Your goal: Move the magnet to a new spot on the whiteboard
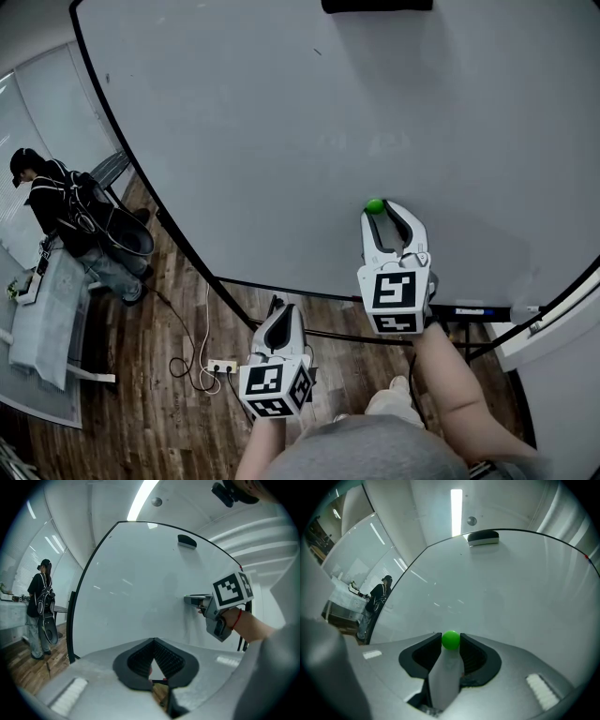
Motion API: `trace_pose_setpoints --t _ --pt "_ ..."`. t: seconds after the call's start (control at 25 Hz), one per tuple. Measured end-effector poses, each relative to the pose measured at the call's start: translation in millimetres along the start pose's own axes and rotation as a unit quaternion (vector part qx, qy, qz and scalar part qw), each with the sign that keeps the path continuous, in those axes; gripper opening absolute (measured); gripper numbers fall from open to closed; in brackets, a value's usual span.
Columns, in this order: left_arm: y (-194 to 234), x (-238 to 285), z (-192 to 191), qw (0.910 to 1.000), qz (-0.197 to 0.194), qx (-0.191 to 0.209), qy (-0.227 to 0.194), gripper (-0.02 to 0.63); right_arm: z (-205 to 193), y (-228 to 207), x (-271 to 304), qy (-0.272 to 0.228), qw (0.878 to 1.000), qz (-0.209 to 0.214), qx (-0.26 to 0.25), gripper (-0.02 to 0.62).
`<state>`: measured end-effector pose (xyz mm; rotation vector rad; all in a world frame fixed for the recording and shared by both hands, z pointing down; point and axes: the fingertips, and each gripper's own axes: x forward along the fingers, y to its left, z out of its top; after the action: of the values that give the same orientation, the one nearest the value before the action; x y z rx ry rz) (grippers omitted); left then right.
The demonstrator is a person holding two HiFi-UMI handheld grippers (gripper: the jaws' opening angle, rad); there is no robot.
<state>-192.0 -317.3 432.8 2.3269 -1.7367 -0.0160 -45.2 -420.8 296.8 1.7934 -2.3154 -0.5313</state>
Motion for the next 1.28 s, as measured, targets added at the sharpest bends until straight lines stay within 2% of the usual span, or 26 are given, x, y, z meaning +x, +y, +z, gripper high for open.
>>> trace_pose_setpoints --t 0.24,0.48,0.76,1.08,1.28 --pt "3 2 -2 1.0000 -0.002 -0.002 0.001 -0.003 -2 4 1 -0.002 1.000 0.003 -0.004 0.152" --pt "4 3 -1 1.0000 -0.005 -0.004 0.001 -0.003 1 2 1 -0.005 1.000 -0.004 -0.001 0.135" --pt "4 4 2 1.0000 -0.004 -0.008 0.002 -0.003 -7 6 -7 0.009 1.000 0.008 0.027 0.141" --pt "-11 -9 5 1.0000 0.002 -0.005 -0.007 -0.003 -15 11 -43 0.015 0.999 0.025 0.034 0.140" --pt "-37 -26 1 1.0000 0.002 0.006 -0.004 -0.002 -17 17 -82 0.009 0.997 0.058 0.060 0.129"
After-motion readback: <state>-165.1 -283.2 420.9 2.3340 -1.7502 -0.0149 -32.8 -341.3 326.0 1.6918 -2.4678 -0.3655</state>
